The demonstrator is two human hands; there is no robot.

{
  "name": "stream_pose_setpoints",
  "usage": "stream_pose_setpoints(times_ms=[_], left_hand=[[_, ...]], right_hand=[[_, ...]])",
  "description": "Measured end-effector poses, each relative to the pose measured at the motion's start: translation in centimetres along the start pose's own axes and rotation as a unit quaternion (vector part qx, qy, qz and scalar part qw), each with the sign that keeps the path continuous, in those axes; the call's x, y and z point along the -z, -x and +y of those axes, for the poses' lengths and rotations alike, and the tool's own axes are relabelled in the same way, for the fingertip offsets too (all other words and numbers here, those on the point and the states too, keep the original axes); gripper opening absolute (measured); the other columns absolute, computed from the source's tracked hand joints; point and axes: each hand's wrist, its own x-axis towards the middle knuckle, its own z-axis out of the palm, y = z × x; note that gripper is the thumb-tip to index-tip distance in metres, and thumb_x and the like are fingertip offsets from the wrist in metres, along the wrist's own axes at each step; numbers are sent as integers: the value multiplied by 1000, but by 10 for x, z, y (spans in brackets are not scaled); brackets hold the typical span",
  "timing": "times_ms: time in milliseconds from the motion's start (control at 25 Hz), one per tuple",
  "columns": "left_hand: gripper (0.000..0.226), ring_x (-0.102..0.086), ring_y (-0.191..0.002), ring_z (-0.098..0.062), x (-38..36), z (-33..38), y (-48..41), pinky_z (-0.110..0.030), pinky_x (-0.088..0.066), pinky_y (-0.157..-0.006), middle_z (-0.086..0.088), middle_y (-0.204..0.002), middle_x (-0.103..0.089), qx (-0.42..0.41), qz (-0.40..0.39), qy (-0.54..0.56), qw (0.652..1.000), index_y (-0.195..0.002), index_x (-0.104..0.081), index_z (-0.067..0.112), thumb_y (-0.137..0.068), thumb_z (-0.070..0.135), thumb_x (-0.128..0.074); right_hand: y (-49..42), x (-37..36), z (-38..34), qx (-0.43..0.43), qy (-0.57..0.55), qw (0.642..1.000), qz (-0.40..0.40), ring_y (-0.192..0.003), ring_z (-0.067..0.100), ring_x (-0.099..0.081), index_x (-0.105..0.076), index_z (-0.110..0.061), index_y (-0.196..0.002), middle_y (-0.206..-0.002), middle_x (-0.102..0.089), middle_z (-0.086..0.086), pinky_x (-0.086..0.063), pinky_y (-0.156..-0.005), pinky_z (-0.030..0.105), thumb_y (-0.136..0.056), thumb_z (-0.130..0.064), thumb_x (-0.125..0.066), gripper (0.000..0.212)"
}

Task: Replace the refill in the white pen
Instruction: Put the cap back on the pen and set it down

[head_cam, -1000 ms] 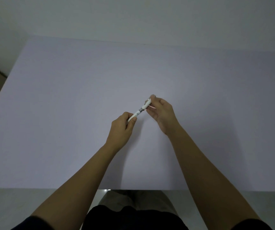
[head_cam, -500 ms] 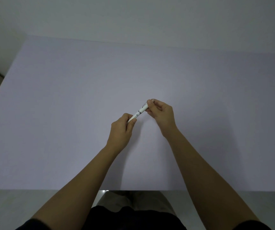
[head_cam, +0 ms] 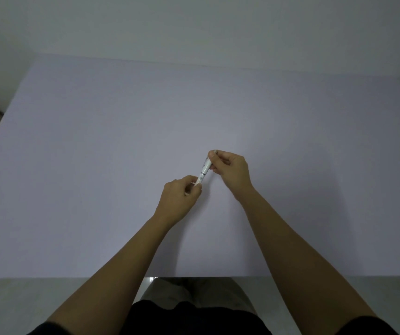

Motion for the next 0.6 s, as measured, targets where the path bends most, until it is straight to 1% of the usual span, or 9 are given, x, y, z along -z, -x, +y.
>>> stream_pose_setpoints(times_ms=[80,120,200,240,280,360,480,560,600], left_hand=[[18,-53,-54,-6,-2,-3,0,-8,-38,-55,0,-67,-62,4,-21,-8,1000,-90,-70,11,-89,22,-56],[20,-50,-50,-7,-5,-5,0,-8,-37,-53,-3,-62,-60,10,-31,-11,999,-84,-71,8,-88,22,-57],[26,-42,-49,-11,-13,-9,-2,-14,-33,-51,-15,-60,-59,25,-51,-16,998,-78,-69,3,-89,23,-56],[29,-41,-51,-14,-20,-10,-4,-17,-31,-51,-17,-60,-57,33,-58,-17,998,-78,-67,0,-90,24,-56],[31,-40,-52,-15,-26,-11,-7,-22,-31,-52,-15,-59,-55,42,-61,-17,997,-77,-67,-1,-90,24,-56],[31,-42,-53,-17,-36,-12,-13,-25,-30,-51,-11,-59,-55,61,-55,-20,996,-77,-68,0,-91,24,-56],[33,-38,-50,-16,-50,-11,-23,-28,-29,-51,-5,-53,-46,69,-62,-59,994,-69,-62,1,-92,23,-54],[33,-35,-50,-16,-57,-8,-29,-28,-29,-55,1,-50,-36,56,-73,-92,991,-65,-53,3,-93,21,-52],[32,-37,-53,-19,-61,-7,-32,-28,-29,-56,2,-50,-34,53,-75,-103,990,-66,-53,4,-93,20,-51]], right_hand=[[1,0,8,-9,20,1000,-16,-74,11,-67,-71,-25,-80,-76,-71,-3,-54,-78,25,-89,-26,-60,15],[1,1,13,-10,48,999,-15,-74,12,-68,-71,-22,-82,-77,-71,-3,-54,-79,27,-91,-27,-57,17],[-1,5,28,11,159,987,-3,-76,18,-66,-71,-12,-95,-80,-70,5,-50,-79,30,-95,-30,-49,27],[0,7,37,29,225,974,0,-85,22,-65,-67,-7,-104,-89,-70,10,-46,-82,30,-97,-28,-45,32],[0,10,46,41,279,960,2,-100,25,-62,-62,-3,-117,-106,-68,15,-43,-90,29,-98,-24,-41,35],[4,18,62,40,332,942,1,-129,27,-46,-46,-1,-133,-137,-52,17,-32,-107,29,-99,-18,-35,40],[8,38,85,32,395,918,13,-142,28,-28,-33,0,-141,-150,-35,17,-20,-116,34,-100,-16,-30,44],[9,53,99,20,439,898,21,-144,30,-22,-30,0,-142,-153,-29,17,-17,-117,38,-98,-20,-26,48],[10,60,104,12,458,888,27,-145,30,-22,-29,0,-142,-153,-28,17,-18,-117,40,-96,-22,-22,52]])
